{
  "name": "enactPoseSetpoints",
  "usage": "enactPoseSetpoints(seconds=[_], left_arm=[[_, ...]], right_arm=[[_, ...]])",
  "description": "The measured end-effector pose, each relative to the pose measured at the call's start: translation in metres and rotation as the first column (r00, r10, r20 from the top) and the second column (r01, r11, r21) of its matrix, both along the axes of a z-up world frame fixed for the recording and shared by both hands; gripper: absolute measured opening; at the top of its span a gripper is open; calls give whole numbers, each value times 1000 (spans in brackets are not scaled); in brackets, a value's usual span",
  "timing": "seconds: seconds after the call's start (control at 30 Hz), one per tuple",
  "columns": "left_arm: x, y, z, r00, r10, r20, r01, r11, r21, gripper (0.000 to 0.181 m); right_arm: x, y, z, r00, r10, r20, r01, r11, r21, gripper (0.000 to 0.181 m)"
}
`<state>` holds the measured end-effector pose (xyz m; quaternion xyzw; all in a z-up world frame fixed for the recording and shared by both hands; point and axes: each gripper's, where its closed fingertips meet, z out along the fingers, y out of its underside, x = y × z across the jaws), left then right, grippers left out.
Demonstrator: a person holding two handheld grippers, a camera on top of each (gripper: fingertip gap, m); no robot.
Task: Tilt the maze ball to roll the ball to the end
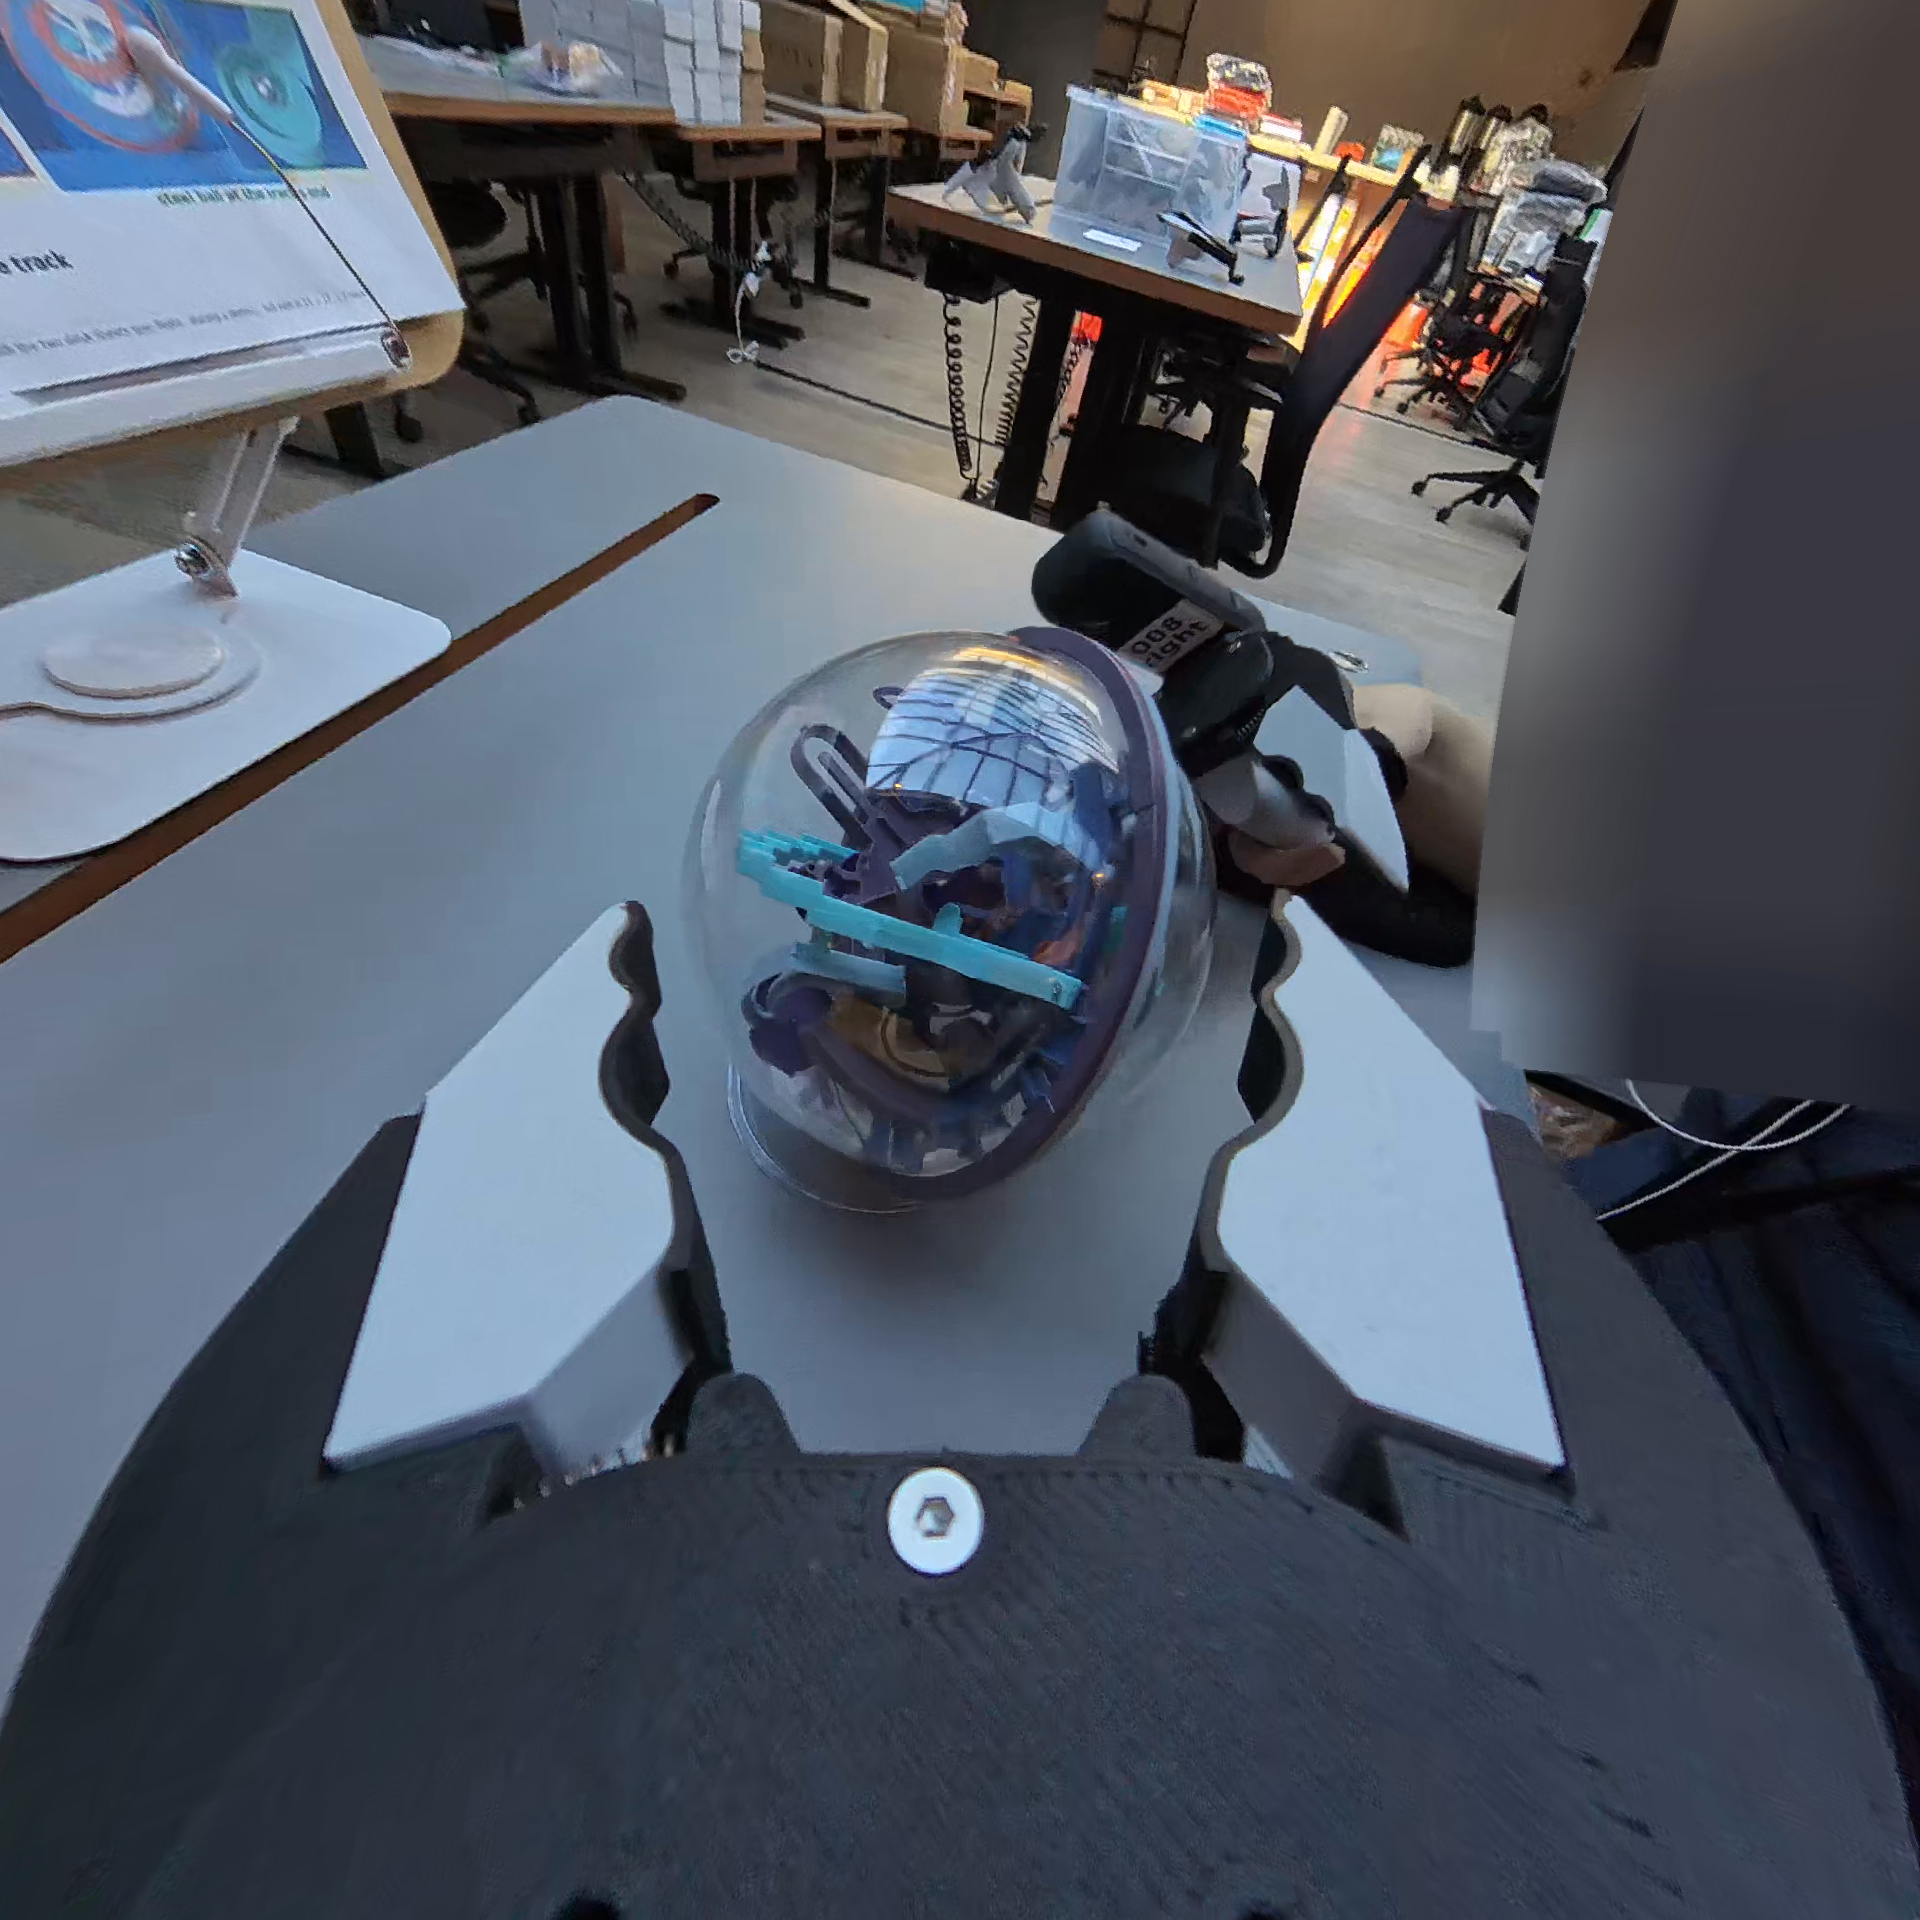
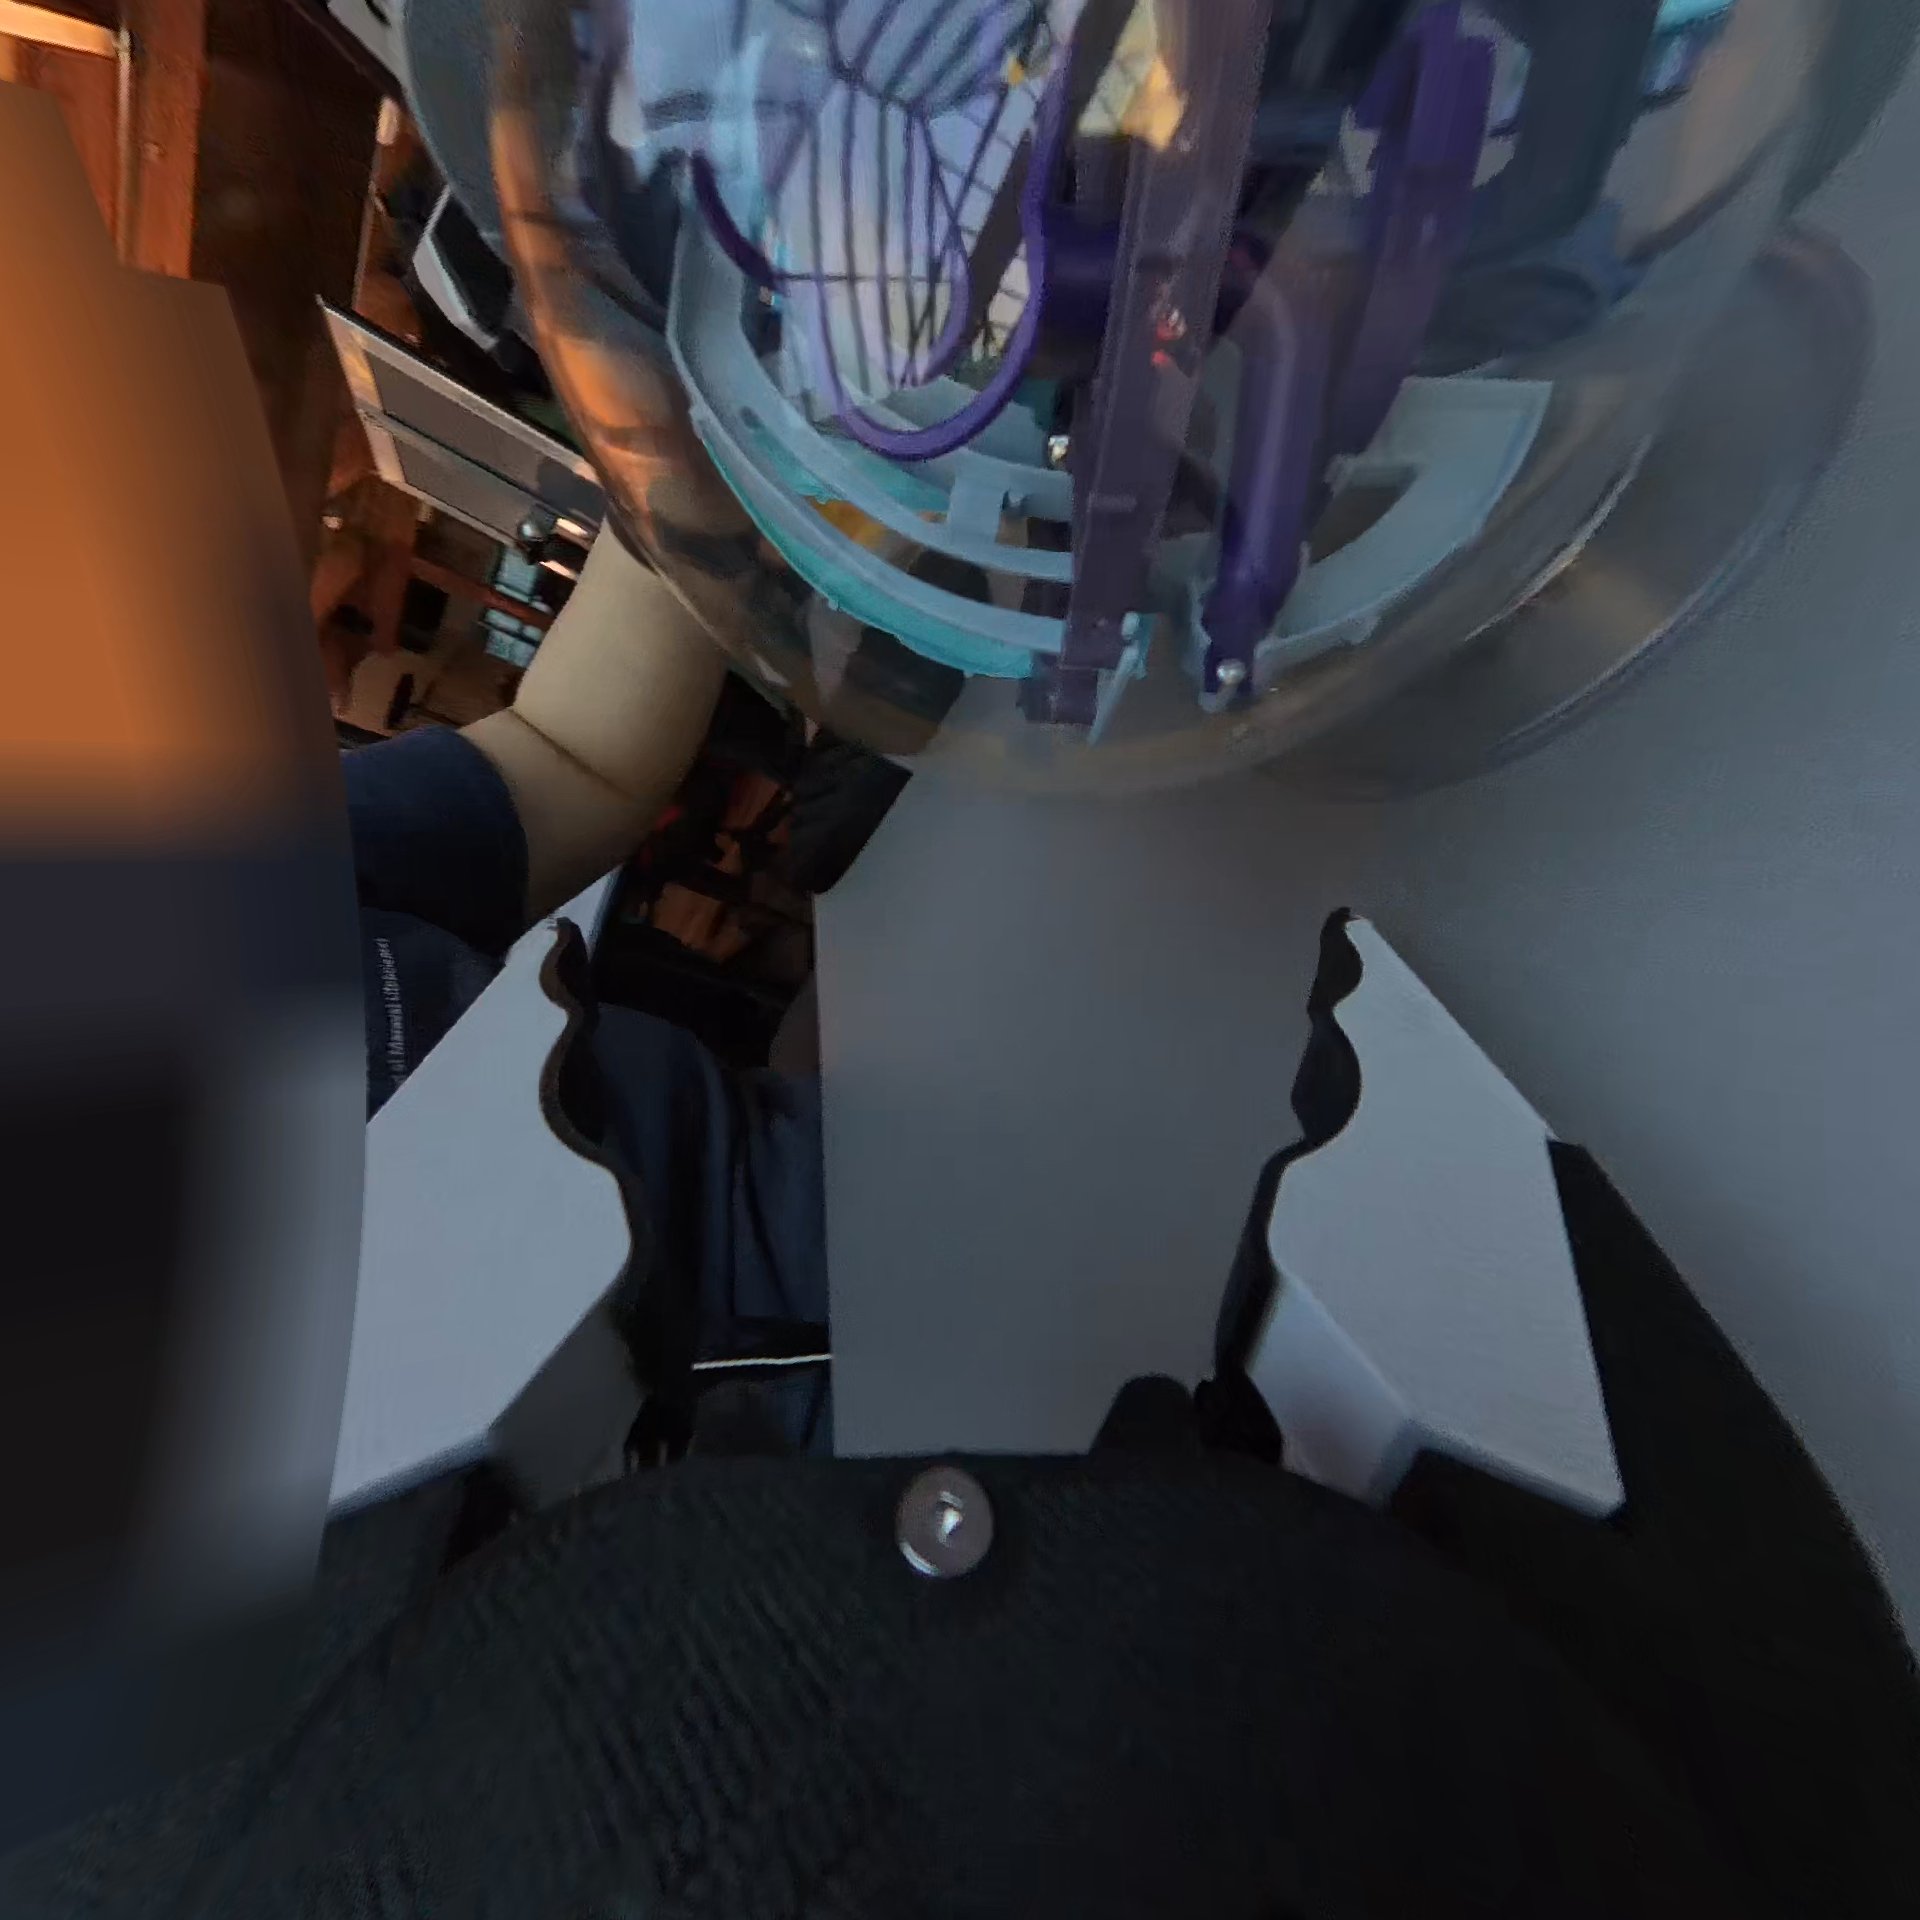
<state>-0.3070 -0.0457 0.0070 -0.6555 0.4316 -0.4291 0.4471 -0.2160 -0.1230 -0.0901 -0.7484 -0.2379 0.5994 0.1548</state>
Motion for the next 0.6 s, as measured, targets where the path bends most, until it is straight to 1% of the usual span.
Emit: enactPoseSetpoints(seconds=[0.03,0.07,0.1,0.13,0.17,0.2,0.23,0.27,0.3,0.33,0.4,0.47,0.53,0.6], left_arm=[[-4,-5,1,1000,23,21,-23,999,30,109],[-9,-9,2,998,52,41,-55,996,69,104],[-14,-12,3,994,87,60,-94,989,115,101],[-20,-14,5,988,131,85,-143,976,165,100],[-26,-15,6,978,175,113,-196,957,216,97],[-30,-18,8,970,203,134,-232,938,259,94],[-32,-22,6,966,219,135,-250,925,285,91],[-32,-24,0,967,229,113,-253,922,295,90],[-30,-27,-7,970,231,77,-244,926,287,91],[-27,-30,-15,974,224,42,-227,936,270,96],[-18,-35,-31,978,206,-17,-196,950,245,113],[-12,-32,-48,974,210,-79,-181,943,278,128],[-7,-23,-65,965,224,-134,-170,929,329,134],[1,-17,-77,964,217,-156,-150,923,354,135]], right_arm=[[11,4,4,999,-32,9,31,997,71,142],[21,9,14,998,-62,-17,64,985,162,143],[31,16,30,994,-94,-62,108,955,276,140],[41,23,49,987,-122,-109,157,894,421,136],[50,28,69,978,-144,-151,205,799,565,132],[57,33,90,967,-161,-198,254,686,682,129],[62,36,106,963,-158,-219,270,582,767,125],[65,44,113,965,-169,-201,261,509,821,125],[64,54,112,974,-165,-153,214,467,858,131],[60,61,107,987,-130,-90,139,436,889,139],[53,80,85,997,-75,26,4,380,925,150],[45,94,57,990,-30,141,-122,338,933,152],[37,100,31,971,-8,239,-228,270,936,153],[25,98,15,959,22,281,-279,203,938,154]])
